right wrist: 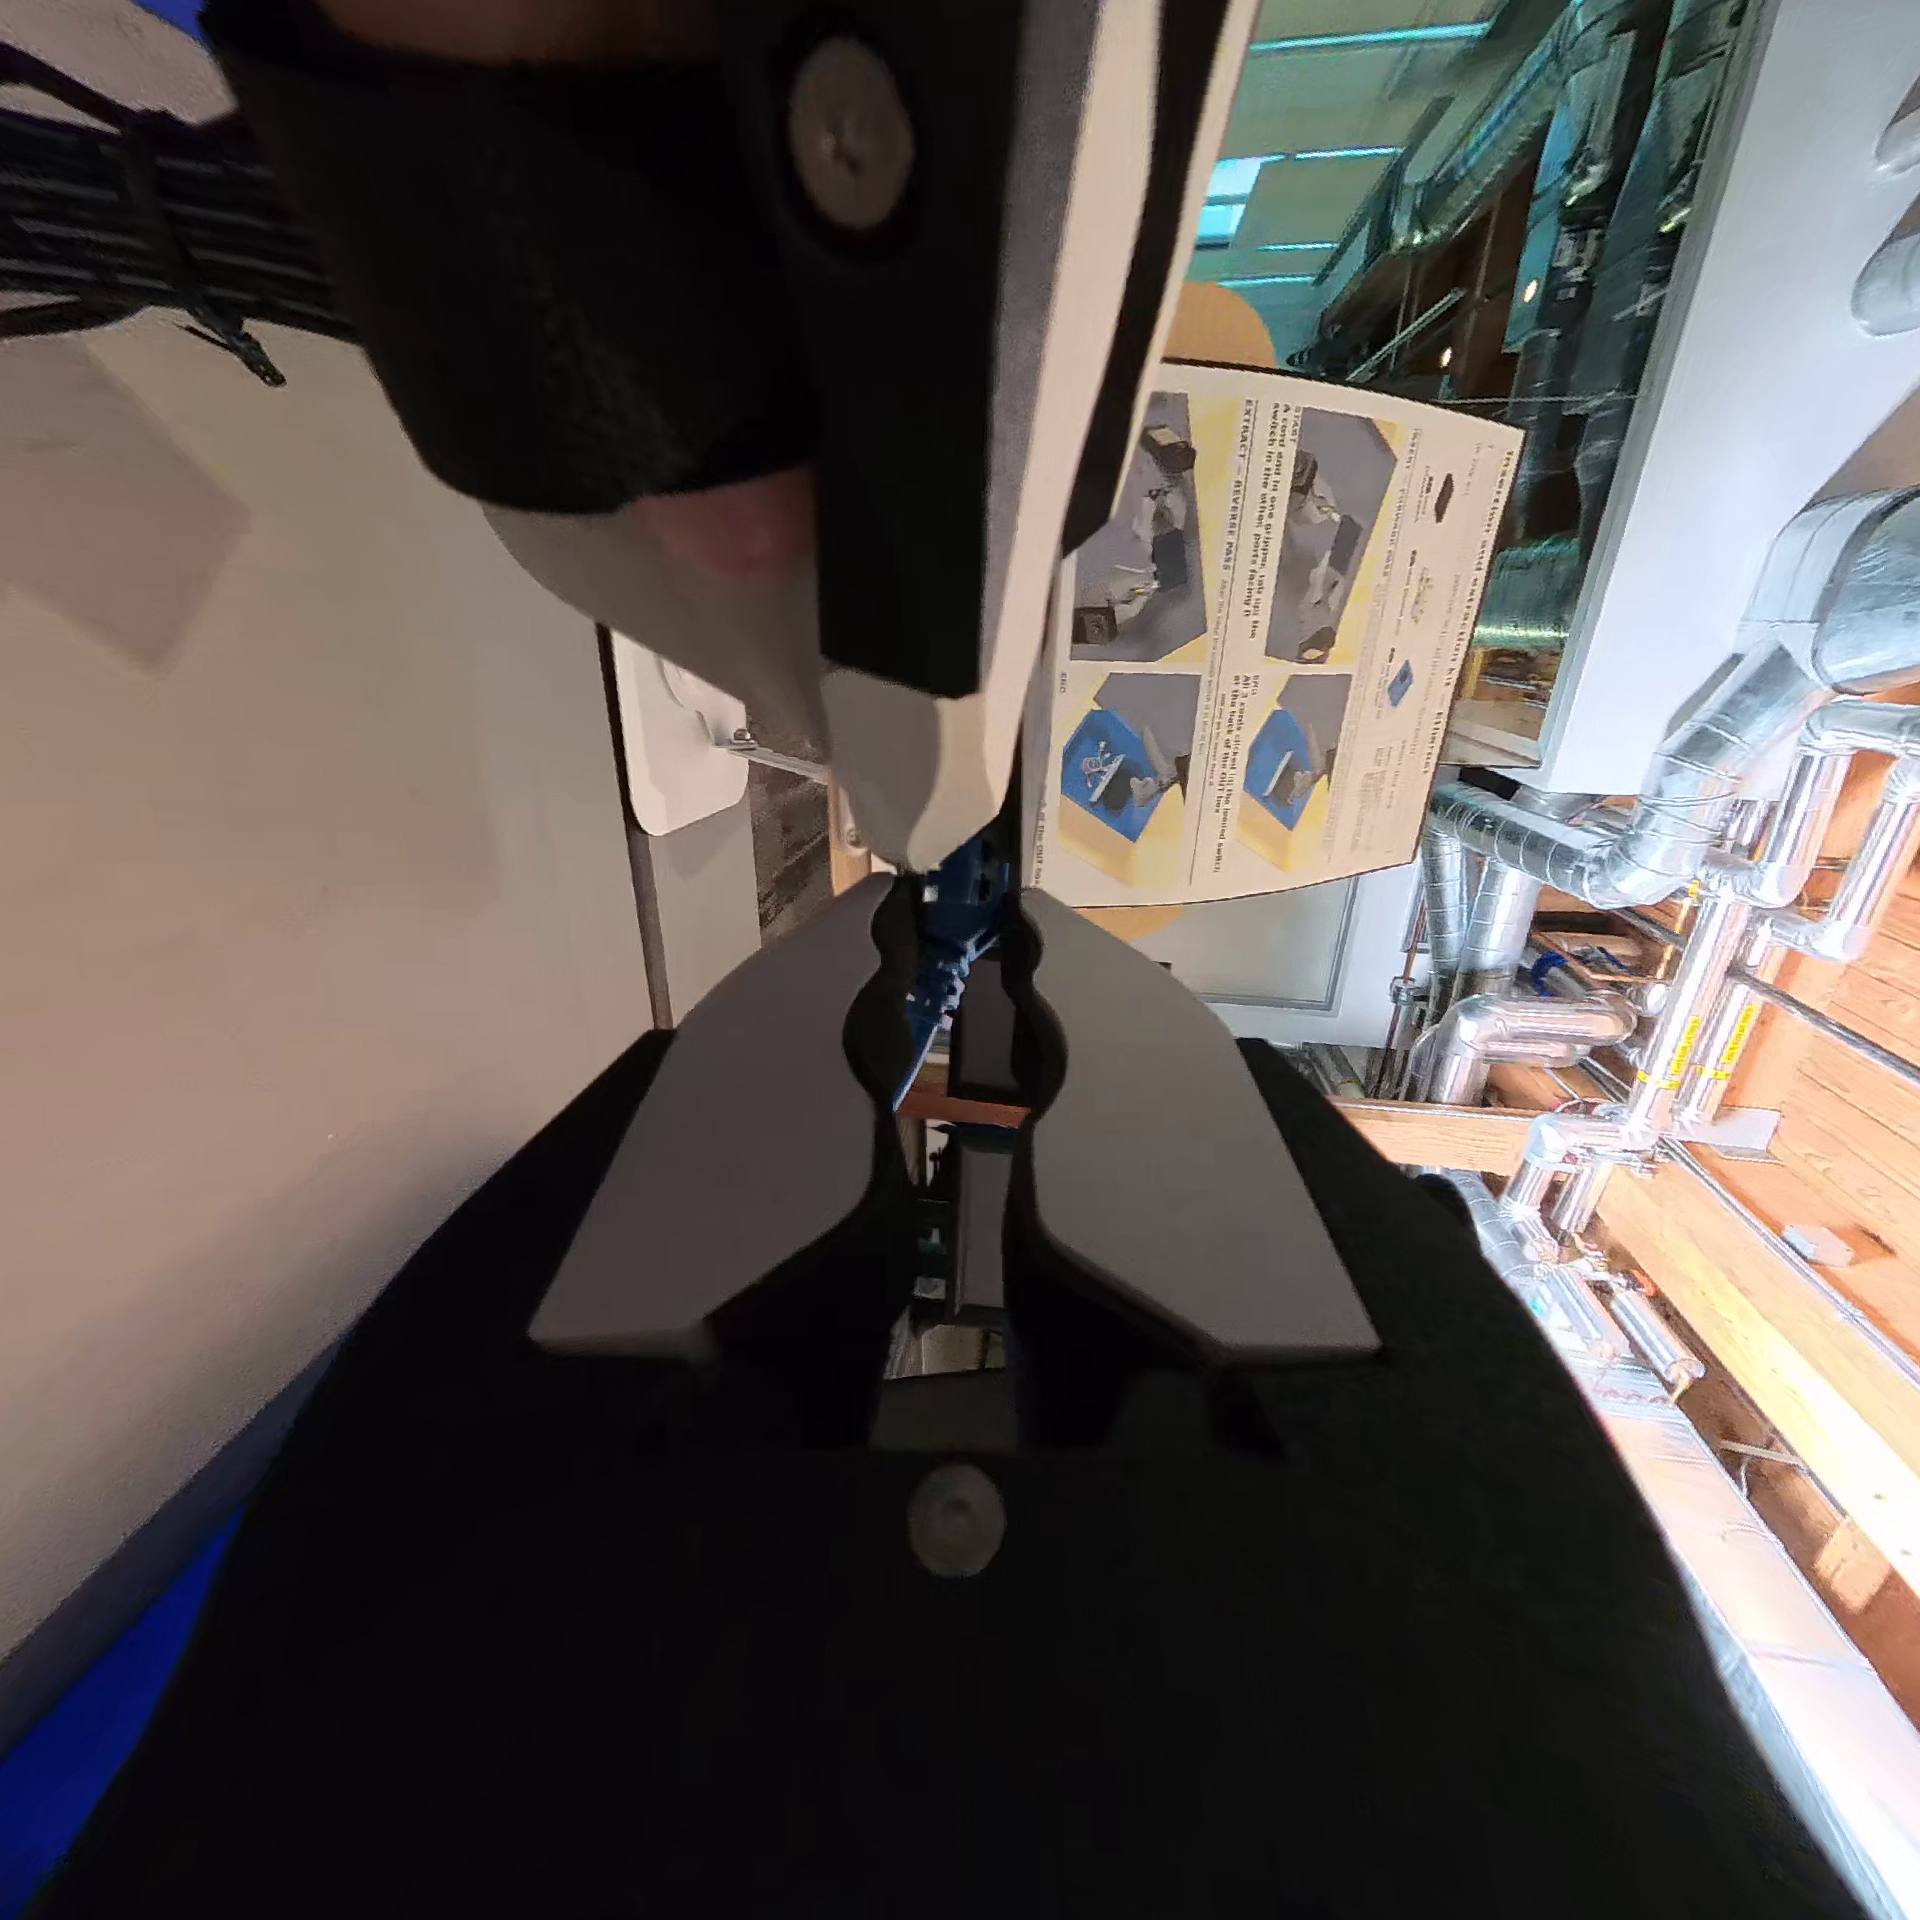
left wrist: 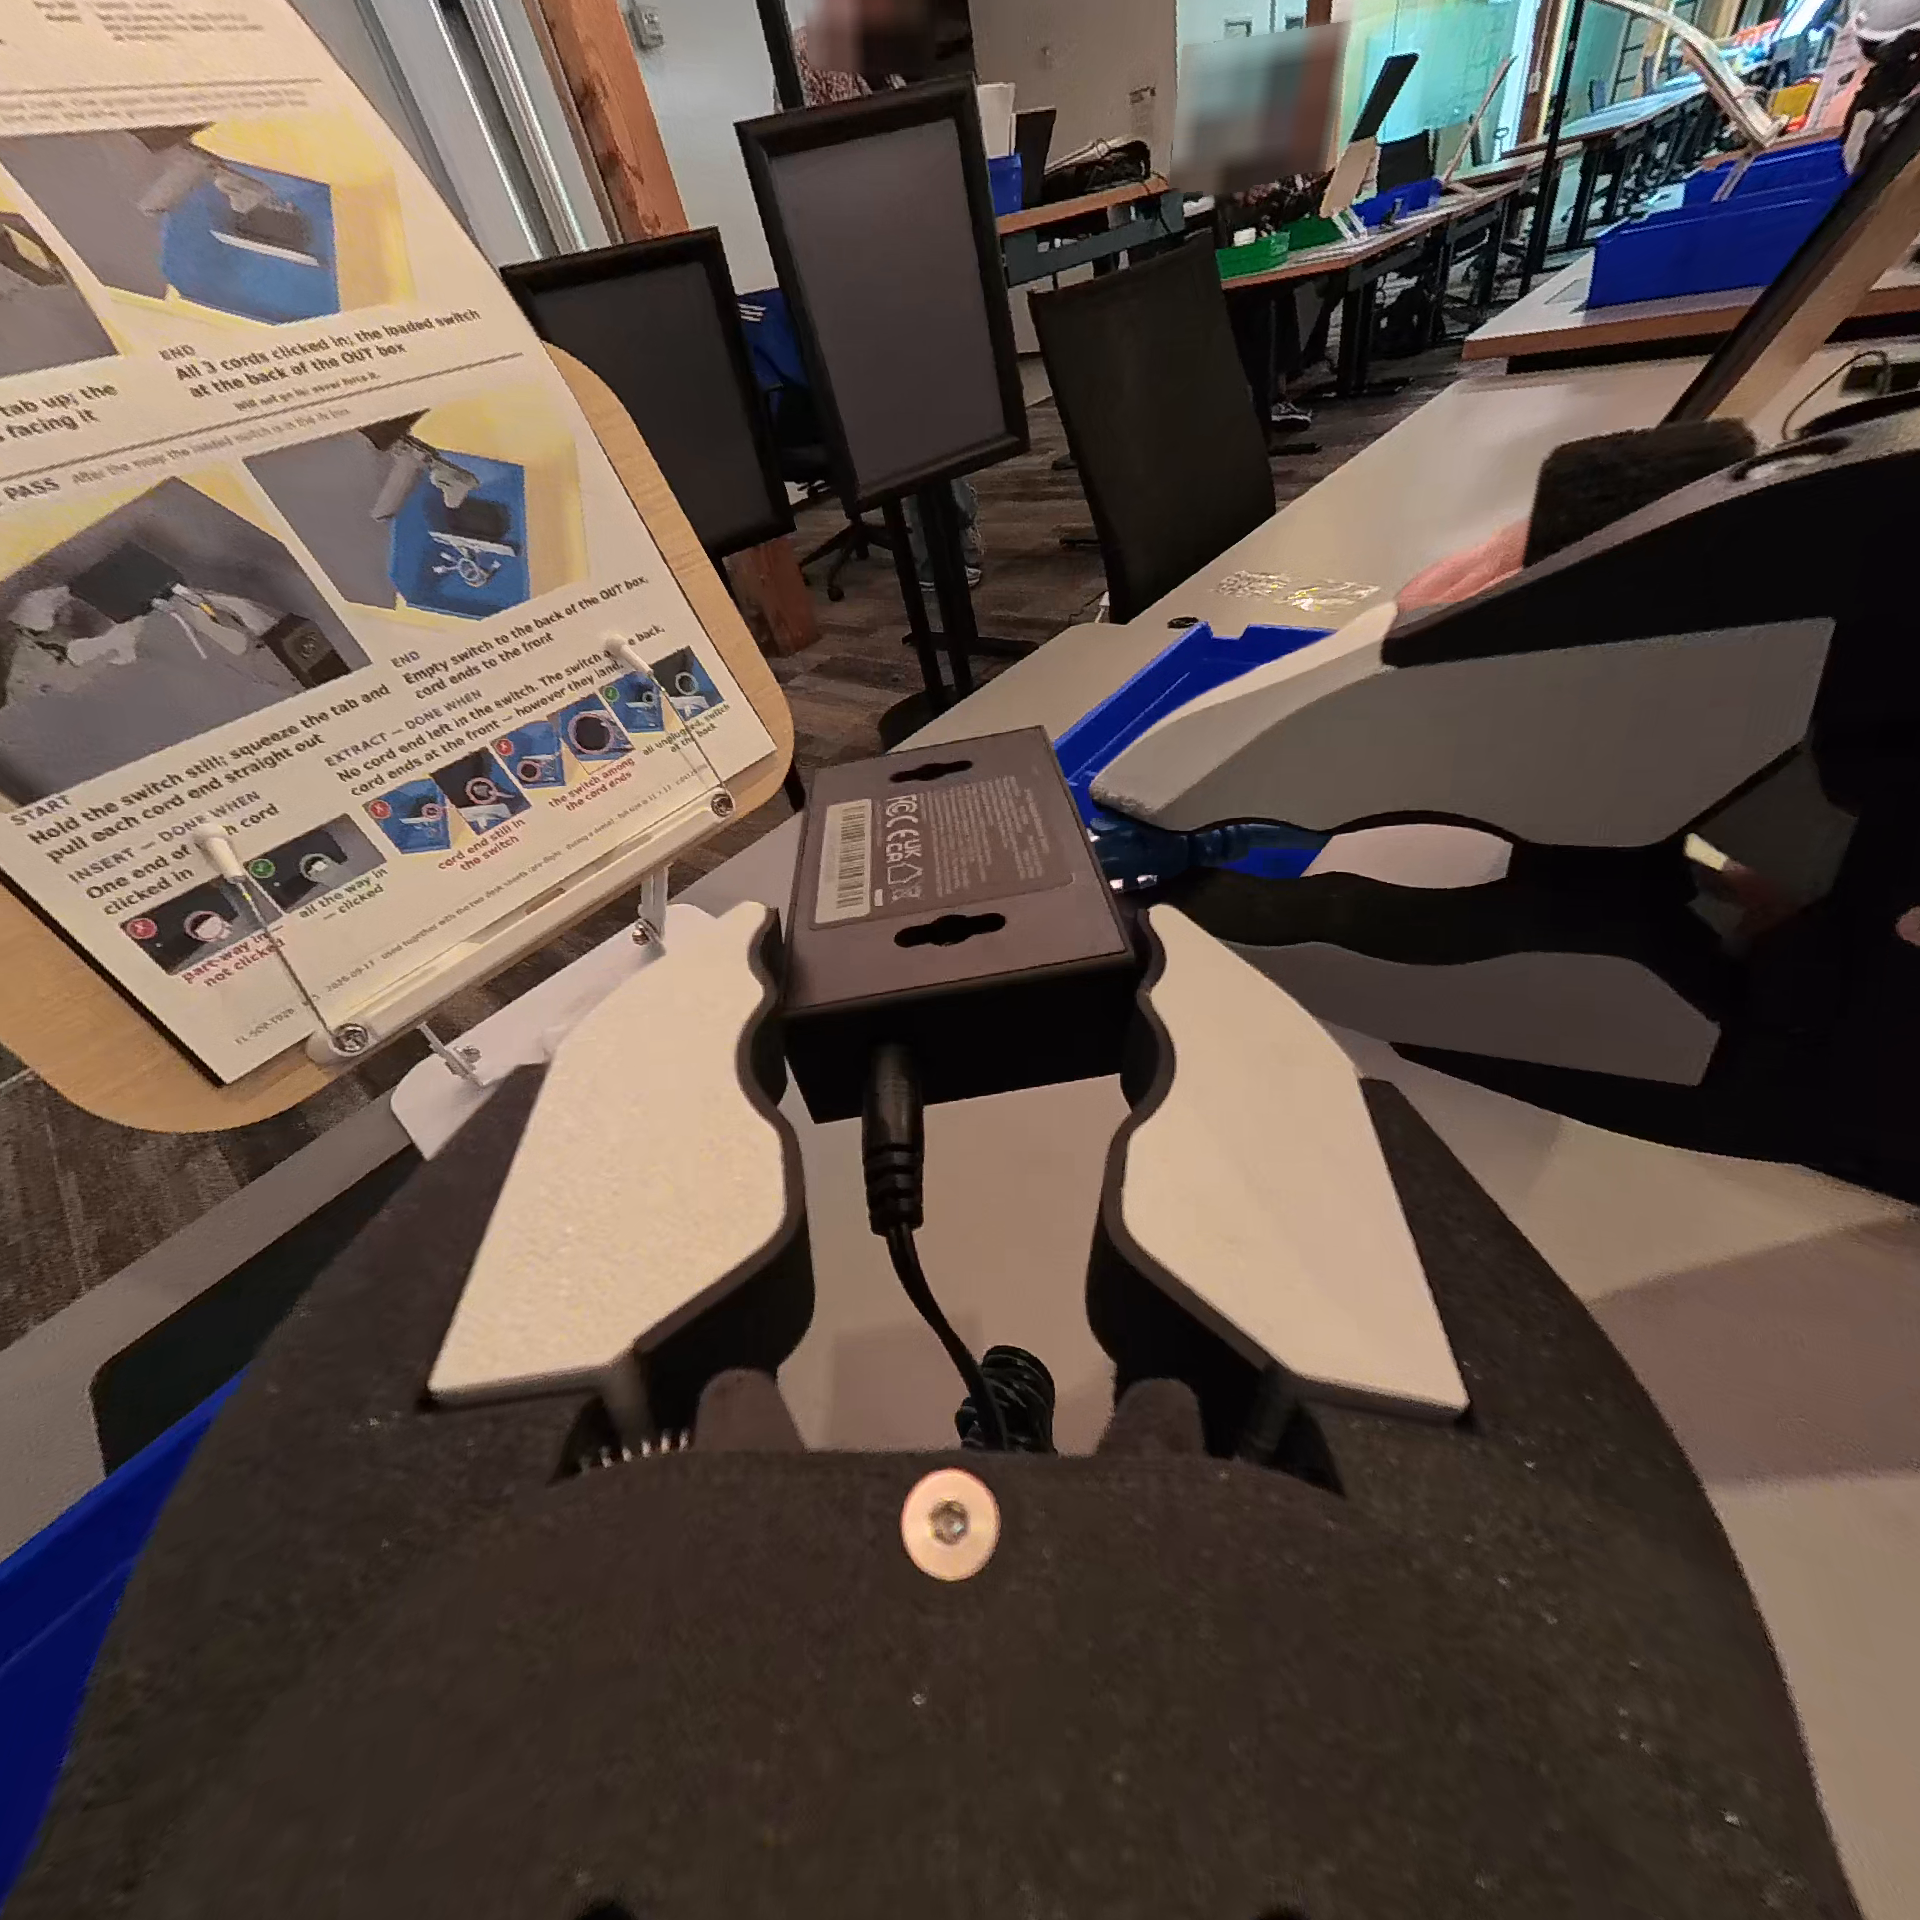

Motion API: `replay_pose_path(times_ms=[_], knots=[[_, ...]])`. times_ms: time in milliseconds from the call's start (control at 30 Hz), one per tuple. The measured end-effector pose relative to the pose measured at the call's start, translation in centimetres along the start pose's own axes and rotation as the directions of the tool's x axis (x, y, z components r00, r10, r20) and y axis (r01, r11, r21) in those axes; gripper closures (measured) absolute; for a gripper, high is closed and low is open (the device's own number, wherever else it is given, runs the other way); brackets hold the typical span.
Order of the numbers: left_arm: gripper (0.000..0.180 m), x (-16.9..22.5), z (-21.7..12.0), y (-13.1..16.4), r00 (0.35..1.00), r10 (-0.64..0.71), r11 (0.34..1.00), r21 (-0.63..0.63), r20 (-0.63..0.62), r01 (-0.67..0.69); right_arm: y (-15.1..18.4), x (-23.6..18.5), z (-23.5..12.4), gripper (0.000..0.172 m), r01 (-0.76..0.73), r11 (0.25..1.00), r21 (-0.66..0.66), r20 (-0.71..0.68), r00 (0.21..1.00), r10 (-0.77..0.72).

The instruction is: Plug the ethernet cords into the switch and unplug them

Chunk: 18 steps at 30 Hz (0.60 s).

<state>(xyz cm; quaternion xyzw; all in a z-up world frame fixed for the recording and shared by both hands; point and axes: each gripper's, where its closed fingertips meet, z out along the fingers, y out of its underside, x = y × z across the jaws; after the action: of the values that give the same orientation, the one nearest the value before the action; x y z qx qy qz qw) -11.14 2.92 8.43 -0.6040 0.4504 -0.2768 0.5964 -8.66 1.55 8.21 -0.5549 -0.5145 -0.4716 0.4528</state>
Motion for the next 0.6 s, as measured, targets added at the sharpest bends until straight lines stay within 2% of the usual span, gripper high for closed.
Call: replay_pose_path(times_ms=[67,133,167,233,367,433,600], knots=[[0.116,0.0,0.1,0.2,1.000,-0.002,1.000,-0.001,-0.009,0.002,0.0,-0.1,0.1,0.157,0.008,1.000,-0.009,0.004,1.000,-0.008],[0.097,-0.9,0.1,0.1,0.998,0.019,1.000,0.005,0.058,-0.020,0.1,-0.2,0.3,0.157,0.004,1.000,-0.017,0.015,1.000,-0.004],[0.094,-1.3,0.1,0.0,0.996,0.034,0.999,0.009,0.082,-0.035,0.1,-0.2,0.3,0.157,0.004,1.000,-0.014,0.011,1.000,-0.003],[0.101,-0.9,0.0,0.1,0.999,0.012,1.000,0.005,0.047,-0.012,0.0,-0.1,0.1,0.158,-0.003,1.000,-0.008,0.001,1.000,0.003],[0.104,-0.7,0.2,0.5,0.999,-0.054,0.998,-0.017,-0.004,0.054,0.0,-0.2,0.1,0.158,-0.009,1.000,-0.007,-0.006,1.000,0.009],[0.117,-0.1,0.3,0.7,0.996,-0.068,0.997,-0.025,-0.058,0.067,0.0,-0.2,0.2,0.157,-0.007,1.000,-0.010,-0.011,1.000,0.007],[0.118,0.0,0.2,0.5,0.996,-0.044,0.999,-0.003,-0.074,0.044,-0.1,-0.1,0.0,0.157,0.005,1.000,0.002,-0.016,1.000,-0.005]])
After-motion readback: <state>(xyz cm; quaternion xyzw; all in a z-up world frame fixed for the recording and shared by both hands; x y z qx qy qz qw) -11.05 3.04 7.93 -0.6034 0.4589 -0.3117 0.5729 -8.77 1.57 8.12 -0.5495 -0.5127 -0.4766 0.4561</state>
